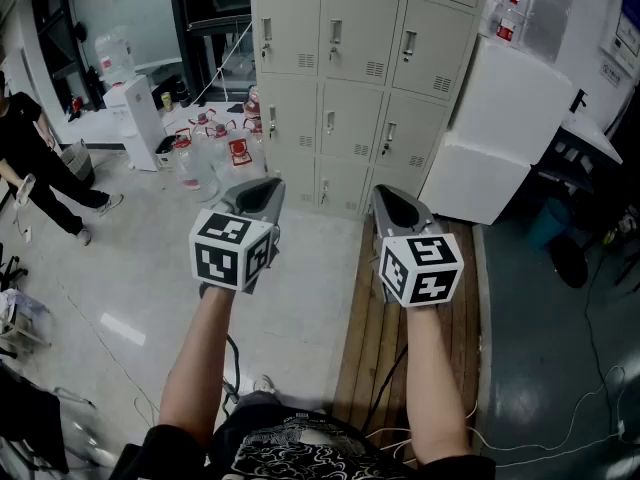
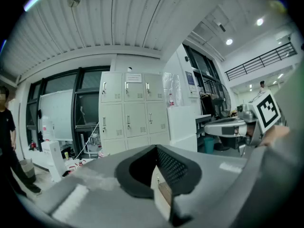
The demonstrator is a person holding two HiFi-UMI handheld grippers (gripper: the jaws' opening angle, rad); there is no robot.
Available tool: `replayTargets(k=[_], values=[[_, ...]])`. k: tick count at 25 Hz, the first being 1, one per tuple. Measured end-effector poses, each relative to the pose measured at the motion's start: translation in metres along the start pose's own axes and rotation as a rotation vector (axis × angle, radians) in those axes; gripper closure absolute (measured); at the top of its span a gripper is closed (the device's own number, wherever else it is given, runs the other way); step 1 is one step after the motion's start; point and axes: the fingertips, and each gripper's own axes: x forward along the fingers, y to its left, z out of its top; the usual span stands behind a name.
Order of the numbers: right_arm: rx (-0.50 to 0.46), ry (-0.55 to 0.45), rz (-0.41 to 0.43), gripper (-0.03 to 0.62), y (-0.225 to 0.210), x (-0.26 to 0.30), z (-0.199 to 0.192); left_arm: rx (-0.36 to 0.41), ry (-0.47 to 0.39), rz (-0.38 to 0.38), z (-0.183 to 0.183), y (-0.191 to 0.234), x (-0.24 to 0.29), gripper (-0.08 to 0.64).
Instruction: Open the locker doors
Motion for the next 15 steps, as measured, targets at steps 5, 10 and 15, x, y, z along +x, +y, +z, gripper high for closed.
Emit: replayTargets(k=[5, 10, 15], values=[[0.003, 0.008, -0.003, 0.592, -0.008, 0.003, -0.006, 0.015, 0.009, -0.002, -0.003, -0.002, 0.010, 0.560], [-0.004, 0.012, -0.007, 0.592, -0.014, 0.015, -0.012, 0.021, 0.004, 0.000, -0.003, 0.006, 0.024, 0.560], [-0.004, 0.010, -0.014, 0.572, -0.016, 0.041, -0.013, 0.035, -0.005, -0.011, -0.004, 0.024, 0.041, 0.560]])
